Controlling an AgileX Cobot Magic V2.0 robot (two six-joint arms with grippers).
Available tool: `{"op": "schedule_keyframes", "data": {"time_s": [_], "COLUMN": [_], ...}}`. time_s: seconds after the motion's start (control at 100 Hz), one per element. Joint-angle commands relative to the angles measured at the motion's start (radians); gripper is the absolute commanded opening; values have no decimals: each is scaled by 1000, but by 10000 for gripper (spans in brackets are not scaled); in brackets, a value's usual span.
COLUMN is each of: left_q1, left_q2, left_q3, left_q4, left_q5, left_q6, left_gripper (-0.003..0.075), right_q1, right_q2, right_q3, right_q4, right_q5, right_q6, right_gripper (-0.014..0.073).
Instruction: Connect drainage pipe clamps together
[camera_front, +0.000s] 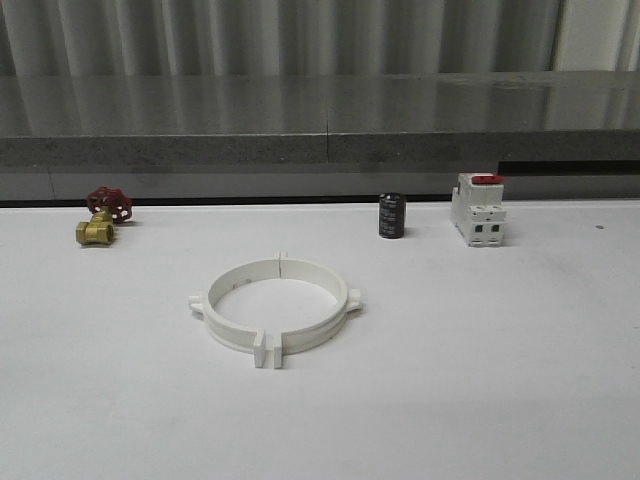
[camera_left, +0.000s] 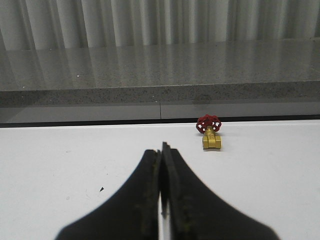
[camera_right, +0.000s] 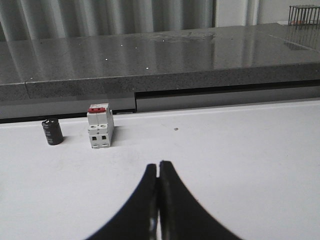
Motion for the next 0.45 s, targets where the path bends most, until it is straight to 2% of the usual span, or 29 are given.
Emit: {"op": "schedule_keyframes", "data": {"time_s": [0.0, 0.44], "left_q1": [1, 1], "left_q2": [-26, -26], "left_q3": [44, 44], "left_q4": [-10, -10], "left_q5": [-88, -88], "left_q6": [-10, -10], "left_gripper": [-21, -21], "right_q1": [-9, -6], "right_q2": [-20, -20], "right_q3": [-17, -17], "right_q4": [-13, -13], "right_q5": [-84, -90], "right_q6": [0, 0], "right_gripper": [-67, -67]}}
